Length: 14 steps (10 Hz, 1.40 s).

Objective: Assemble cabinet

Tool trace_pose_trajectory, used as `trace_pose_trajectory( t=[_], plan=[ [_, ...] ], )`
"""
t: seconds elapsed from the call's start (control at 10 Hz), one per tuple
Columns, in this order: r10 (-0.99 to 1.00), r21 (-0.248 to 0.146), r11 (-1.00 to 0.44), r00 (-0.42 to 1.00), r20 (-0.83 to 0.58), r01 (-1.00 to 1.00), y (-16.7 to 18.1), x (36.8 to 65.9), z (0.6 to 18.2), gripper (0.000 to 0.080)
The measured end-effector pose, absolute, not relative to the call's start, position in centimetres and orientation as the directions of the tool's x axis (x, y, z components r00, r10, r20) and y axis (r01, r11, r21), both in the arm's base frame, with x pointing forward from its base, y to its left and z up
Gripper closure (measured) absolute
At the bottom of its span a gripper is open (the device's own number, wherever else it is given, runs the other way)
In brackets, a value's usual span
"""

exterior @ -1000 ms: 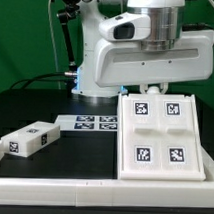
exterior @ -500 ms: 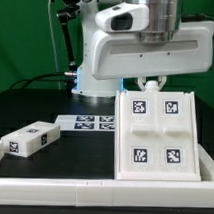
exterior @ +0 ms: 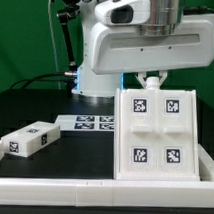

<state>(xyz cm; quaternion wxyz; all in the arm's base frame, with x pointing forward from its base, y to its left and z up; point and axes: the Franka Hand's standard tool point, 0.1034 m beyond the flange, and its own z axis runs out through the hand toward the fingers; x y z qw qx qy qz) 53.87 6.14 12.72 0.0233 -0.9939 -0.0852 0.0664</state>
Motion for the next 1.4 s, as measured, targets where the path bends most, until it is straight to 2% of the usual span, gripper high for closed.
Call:
trace_pose_trajectory(
  t=[0.7,0.9,1.0,1.1,1.2,1.3,1.4],
  plan=[
    [0.192,-0.060,-0.981,0.972,-0.136,0.186,6.1,54.3,13.7,0.0797],
    [0.188,-0.059,-0.982,0.972,-0.140,0.182,6.5,53.9,13.3,0.0797],
    [0.188,-0.059,-0.982,0.972,-0.139,0.181,6.5,53.9,13.3,0.0709],
    [0.188,-0.059,-0.982,0.972,-0.140,0.181,6.5,53.9,13.3,0.0525],
    [0.188,-0.059,-0.982,0.972,-0.140,0.181,6.5,53.9,13.2,0.0389],
    [0.188,-0.059,-0.982,0.972,-0.141,0.181,6.5,53.8,13.2,0.0389],
    [0.174,-0.054,-0.984,0.974,-0.144,0.168,6.4,53.5,13.1,0.0207]
  ],
)
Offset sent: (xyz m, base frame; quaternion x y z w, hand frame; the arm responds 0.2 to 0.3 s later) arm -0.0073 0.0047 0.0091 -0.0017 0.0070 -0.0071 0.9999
